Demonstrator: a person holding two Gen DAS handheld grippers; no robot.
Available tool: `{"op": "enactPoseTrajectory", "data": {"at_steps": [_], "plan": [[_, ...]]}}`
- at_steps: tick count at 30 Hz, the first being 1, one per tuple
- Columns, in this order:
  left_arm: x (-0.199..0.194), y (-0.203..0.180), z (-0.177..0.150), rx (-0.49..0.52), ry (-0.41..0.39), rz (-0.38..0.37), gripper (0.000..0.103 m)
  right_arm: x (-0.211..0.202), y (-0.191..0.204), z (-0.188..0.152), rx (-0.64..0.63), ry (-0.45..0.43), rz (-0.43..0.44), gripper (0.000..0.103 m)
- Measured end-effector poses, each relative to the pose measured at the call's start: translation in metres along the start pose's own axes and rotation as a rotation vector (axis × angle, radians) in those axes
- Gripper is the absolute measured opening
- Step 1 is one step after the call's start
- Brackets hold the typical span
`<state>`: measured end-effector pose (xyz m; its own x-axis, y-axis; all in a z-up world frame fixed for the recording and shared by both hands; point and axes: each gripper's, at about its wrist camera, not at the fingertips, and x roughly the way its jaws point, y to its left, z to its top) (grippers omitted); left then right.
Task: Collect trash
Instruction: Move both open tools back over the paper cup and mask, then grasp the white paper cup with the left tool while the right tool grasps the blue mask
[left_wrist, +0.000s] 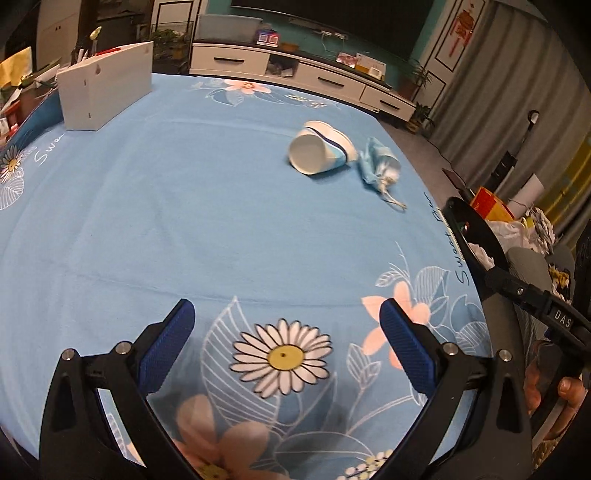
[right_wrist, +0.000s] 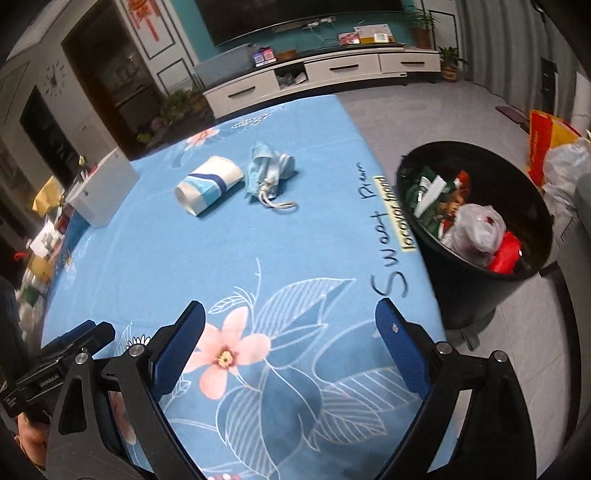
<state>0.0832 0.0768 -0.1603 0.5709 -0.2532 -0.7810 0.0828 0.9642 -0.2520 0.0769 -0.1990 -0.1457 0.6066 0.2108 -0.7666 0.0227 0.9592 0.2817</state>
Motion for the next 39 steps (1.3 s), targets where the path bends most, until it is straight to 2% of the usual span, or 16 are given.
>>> {"op": "enactPoseTrajectory", "data": {"at_steps": [13, 22, 26, 31, 39], "plan": [[0.035, -0.001, 0.024, 0.008, 0.018, -0.031, 0.1, 0.041, 0.015, 0.033, -0.071, -0.001, -0.016, 0.092], [0.073, -0.015, 0.072, 0.047, -0.021, -0.046, 0.1, 0.081, 0.022, 0.073, -0.122, -0.043, -0.037, 0.092], [0.093, -0.021, 0.096, 0.061, -0.034, -0.042, 0.1, 0.098, 0.019, 0.09, -0.116, -0.05, -0.018, 0.091], [0.112, -0.029, 0.118, 0.078, -0.068, -0.047, 0.1, 0.116, 0.017, 0.106, -0.118, -0.051, -0.002, 0.084], [0.152, -0.041, 0.139, 0.168, -0.045, -0.073, 0.1, 0.143, 0.017, 0.124, -0.103, -0.023, 0.034, 0.073]]}}
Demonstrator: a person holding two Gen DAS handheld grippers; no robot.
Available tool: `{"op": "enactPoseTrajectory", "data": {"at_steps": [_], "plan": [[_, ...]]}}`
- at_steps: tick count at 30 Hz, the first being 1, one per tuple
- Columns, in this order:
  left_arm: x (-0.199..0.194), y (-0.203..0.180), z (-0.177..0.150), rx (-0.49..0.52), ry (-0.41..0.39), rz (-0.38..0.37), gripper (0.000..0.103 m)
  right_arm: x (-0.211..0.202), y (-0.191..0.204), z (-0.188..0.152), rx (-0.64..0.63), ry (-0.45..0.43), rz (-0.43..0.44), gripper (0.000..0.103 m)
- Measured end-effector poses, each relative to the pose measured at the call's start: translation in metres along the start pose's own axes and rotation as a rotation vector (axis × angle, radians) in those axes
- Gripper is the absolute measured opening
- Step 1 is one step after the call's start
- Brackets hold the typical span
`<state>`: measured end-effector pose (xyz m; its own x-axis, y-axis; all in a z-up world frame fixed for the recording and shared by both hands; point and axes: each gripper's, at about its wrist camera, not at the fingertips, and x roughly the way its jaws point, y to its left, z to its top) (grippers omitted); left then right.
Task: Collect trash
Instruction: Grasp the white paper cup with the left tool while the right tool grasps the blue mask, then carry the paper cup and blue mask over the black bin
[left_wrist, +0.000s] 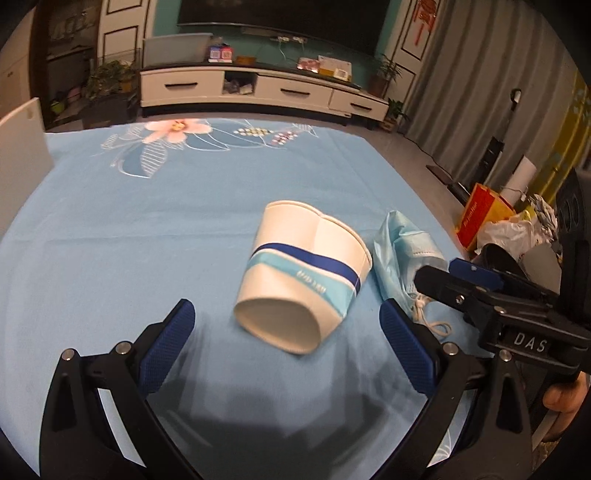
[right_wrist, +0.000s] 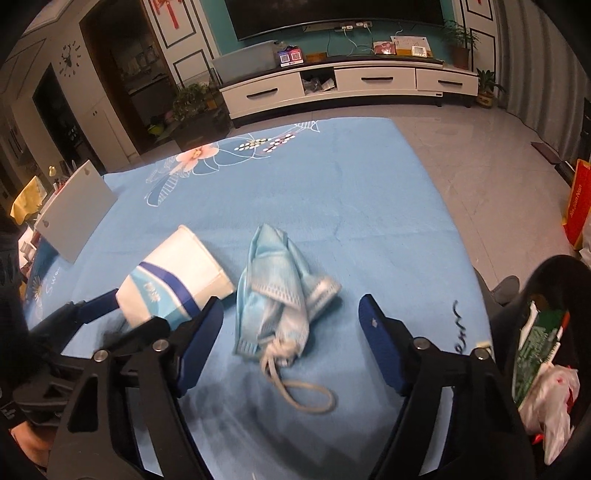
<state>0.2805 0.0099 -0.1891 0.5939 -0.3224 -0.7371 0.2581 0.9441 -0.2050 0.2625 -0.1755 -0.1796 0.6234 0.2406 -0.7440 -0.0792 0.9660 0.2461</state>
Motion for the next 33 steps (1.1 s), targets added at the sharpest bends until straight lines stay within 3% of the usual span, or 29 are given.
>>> {"op": "enactPoseTrajectory", "data": {"at_steps": [9, 12, 14, 18, 33], "plan": [[0.021, 0.004, 0.006, -0.015, 0.025, -0.033, 0.093, 0.022, -0.003, 0.006, -0.008, 0.026, -0.019, 0.05], [0.022, 0.004, 0.005, -0.01, 0.02, -0.034, 0.074, 0.022, -0.003, 0.006, -0.016, 0.026, -0.032, 0.037], [0.021, 0.004, 0.004, -0.009, 0.018, -0.035, 0.072, 0.023, -0.004, 0.005, -0.017, 0.026, -0.035, 0.025], [0.018, 0.003, 0.002, -0.017, 0.015, -0.047, 0.067, 0.02, -0.002, 0.003, -0.028, 0.014, -0.041, 0.015], [-0.02, -0.003, -0.01, -0.028, -0.035, -0.051, 0.066, -0.035, -0.008, -0.015, 0.018, -0.067, -0.053, 0.01]]}}
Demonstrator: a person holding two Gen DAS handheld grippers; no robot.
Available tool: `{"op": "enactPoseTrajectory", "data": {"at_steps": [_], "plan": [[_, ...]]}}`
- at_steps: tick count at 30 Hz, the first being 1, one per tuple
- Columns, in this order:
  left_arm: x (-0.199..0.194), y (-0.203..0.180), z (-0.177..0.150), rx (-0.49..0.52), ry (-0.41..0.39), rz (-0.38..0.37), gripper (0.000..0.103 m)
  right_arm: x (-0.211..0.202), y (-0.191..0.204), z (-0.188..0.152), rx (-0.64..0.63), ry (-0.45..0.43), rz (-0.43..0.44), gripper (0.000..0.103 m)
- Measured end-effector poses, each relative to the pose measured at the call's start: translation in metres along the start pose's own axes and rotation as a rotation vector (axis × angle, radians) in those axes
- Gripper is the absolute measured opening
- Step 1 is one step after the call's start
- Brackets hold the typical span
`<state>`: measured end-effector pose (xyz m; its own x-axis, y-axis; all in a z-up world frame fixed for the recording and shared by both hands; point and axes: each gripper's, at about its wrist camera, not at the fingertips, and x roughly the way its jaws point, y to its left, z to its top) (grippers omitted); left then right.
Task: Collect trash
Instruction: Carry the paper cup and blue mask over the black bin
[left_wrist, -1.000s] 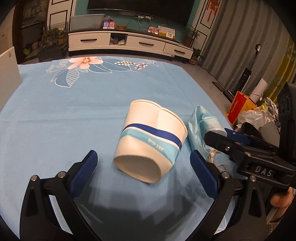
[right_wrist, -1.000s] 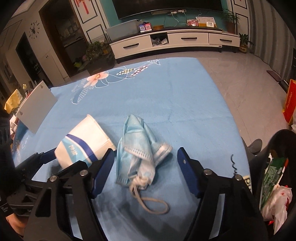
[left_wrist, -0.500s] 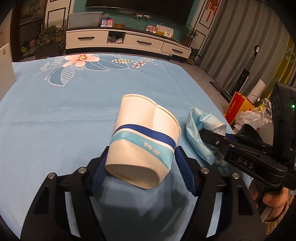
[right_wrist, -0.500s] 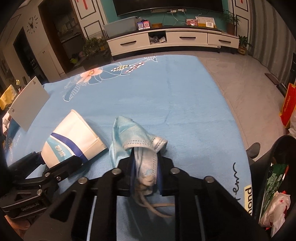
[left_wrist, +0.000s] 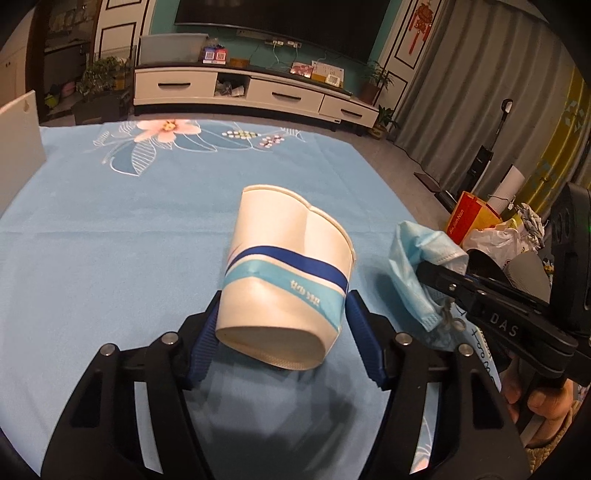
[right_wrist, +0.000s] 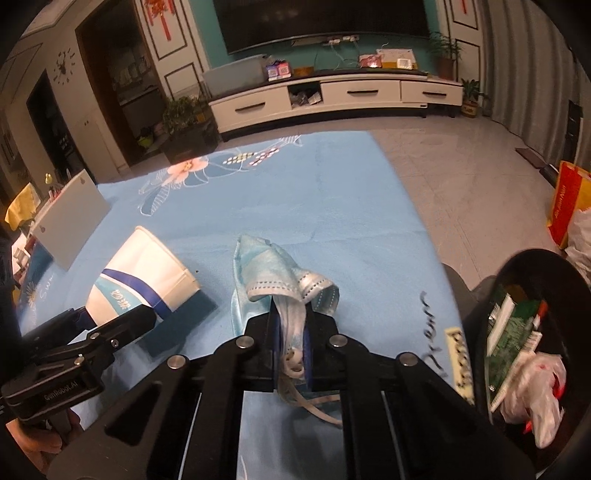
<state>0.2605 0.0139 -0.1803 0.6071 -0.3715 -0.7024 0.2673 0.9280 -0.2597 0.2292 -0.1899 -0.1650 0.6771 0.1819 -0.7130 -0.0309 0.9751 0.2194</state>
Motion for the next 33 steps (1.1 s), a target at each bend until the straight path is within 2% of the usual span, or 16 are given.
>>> {"op": "enactPoseTrajectory", "data": {"at_steps": [8, 13, 26, 33], "plan": [[-0.035, -0.008, -0.011, -0.013, -0.014, 0.028, 0.066, -0.038, -0.005, -0.02, 0.024, -0.017, 0.007, 0.01], [-0.053, -0.019, -0.02, -0.017, -0.011, 0.012, 0.066, -0.059, -0.009, -0.035, 0.032, -0.013, 0.021, 0.01], [-0.086, -0.084, -0.036, 0.079, -0.018, -0.038, 0.066, -0.118, -0.047, -0.066, 0.103, -0.058, 0.002, 0.01], [-0.083, -0.129, -0.039, 0.153, -0.006, -0.075, 0.066, -0.144, -0.085, -0.071, 0.174, -0.108, -0.039, 0.011]]}}
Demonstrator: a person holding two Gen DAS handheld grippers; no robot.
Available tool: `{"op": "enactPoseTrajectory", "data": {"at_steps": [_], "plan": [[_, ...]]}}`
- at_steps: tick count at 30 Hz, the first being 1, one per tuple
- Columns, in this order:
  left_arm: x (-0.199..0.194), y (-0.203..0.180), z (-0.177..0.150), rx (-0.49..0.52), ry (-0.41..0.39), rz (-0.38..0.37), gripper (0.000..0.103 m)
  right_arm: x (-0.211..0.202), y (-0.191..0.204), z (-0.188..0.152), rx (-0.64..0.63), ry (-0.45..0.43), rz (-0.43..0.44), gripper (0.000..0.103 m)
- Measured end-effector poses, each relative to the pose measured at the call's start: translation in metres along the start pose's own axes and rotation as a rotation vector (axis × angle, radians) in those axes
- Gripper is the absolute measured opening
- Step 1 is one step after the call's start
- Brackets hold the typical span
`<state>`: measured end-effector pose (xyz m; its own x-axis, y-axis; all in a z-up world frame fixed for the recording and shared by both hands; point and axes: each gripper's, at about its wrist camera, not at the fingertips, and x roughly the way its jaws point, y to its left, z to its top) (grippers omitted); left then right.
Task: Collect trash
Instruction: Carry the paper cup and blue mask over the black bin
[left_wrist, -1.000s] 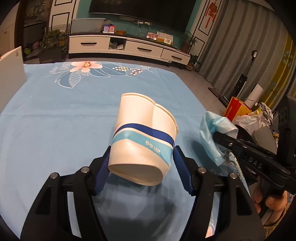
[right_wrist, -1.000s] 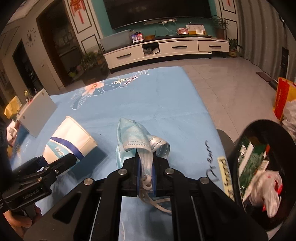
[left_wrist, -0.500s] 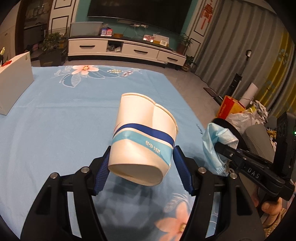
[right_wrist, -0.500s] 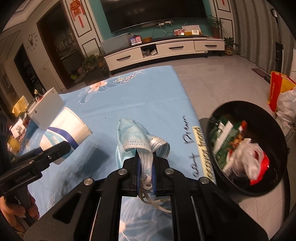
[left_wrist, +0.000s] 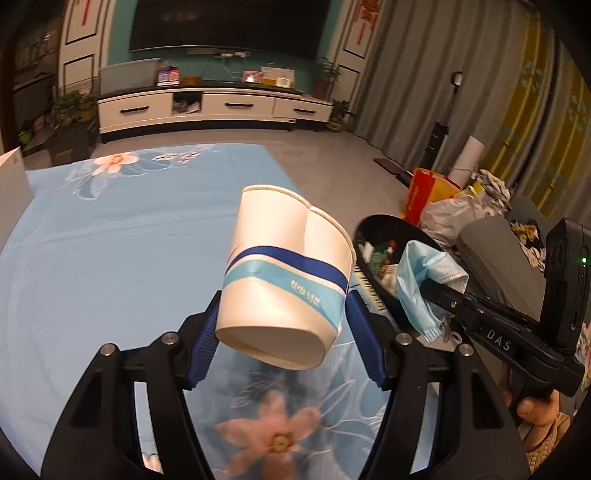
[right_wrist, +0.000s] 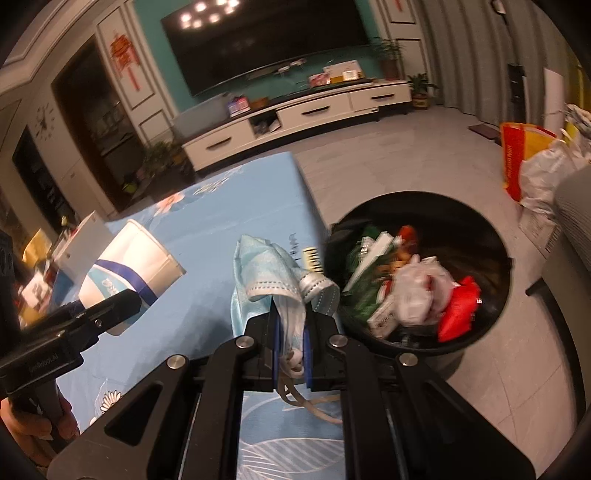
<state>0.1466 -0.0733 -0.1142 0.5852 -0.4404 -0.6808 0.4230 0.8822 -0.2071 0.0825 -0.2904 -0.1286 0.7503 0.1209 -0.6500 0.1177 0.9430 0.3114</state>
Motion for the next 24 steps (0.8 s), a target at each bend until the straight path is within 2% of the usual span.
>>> {"op": "enactPoseTrajectory", "data": {"at_steps": [11, 18, 24], "plan": [[0.037, -0.074, 0.019, 0.15, 0.037, -0.074, 0.066, -0.012, -0.065, 0.006, 0.122, -0.052, -0.078, 0.011], [0.071, -0.101, 0.031, 0.204, 0.065, -0.137, 0.066, -0.002, -0.1, 0.005, 0.194, -0.041, -0.109, 0.011], [0.108, -0.12, 0.035, 0.252, 0.093, -0.146, 0.066, 0.012, -0.117, 0.009, 0.225, -0.034, -0.13, 0.011]]}}
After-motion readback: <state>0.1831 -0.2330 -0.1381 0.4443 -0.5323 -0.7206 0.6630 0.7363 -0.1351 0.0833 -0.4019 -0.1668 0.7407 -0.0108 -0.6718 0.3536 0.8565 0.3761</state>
